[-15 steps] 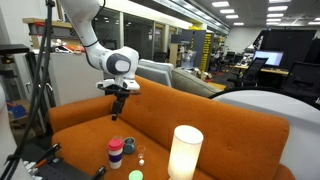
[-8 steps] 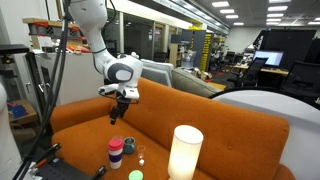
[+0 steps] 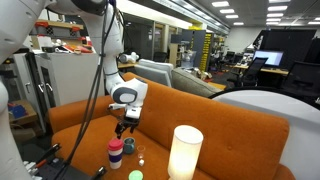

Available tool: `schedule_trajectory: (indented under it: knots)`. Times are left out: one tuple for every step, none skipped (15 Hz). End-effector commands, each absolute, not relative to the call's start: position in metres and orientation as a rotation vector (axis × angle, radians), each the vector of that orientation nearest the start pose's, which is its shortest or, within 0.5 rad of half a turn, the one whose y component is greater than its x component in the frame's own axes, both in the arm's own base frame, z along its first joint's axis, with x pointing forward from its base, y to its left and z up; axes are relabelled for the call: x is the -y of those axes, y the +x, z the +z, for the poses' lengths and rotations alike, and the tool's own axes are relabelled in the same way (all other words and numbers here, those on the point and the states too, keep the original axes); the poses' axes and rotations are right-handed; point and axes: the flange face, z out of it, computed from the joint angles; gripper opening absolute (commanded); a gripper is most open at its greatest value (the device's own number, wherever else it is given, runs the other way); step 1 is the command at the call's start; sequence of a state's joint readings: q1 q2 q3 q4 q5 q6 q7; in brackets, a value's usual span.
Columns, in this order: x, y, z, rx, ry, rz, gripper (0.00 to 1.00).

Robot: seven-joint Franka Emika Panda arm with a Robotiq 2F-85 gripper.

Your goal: Put the white block in the black container

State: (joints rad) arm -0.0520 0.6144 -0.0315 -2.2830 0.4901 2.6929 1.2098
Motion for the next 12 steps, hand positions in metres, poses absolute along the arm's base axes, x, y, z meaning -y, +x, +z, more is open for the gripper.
schedule_trajectory:
  knots:
    - [0.059, 0.483, 0.065, -2.396, -1.965, 0.381, 1.00]
    - [0.059, 0.485, 0.064, -2.402, -1.954, 0.378, 1.00]
    - [0.059, 0.486, 0.065, -2.405, -1.949, 0.376, 1.00]
    - [0.059, 0.486, 0.065, -2.407, -1.946, 0.375, 1.00]
    - [0.059, 0.486, 0.065, -2.408, -1.945, 0.375, 1.00]
    - [0.059, 0.486, 0.065, -2.408, -1.945, 0.375, 1.00]
    - [0.059, 0.486, 0.065, -2.409, -1.945, 0.375, 1.00]
    - [0.060, 0.489, 0.064, -2.404, -1.921, 0.382, 1.00]
    - [0.062, 0.492, 0.060, -2.416, -1.891, 0.390, 1.00]
    - [0.065, 0.495, 0.055, -2.439, -1.848, 0.394, 1.00]
    - [0.071, 0.499, 0.048, -2.466, -1.773, 0.378, 1.00]
    - [0.075, 0.504, 0.040, -2.486, -1.708, 0.387, 1.00]
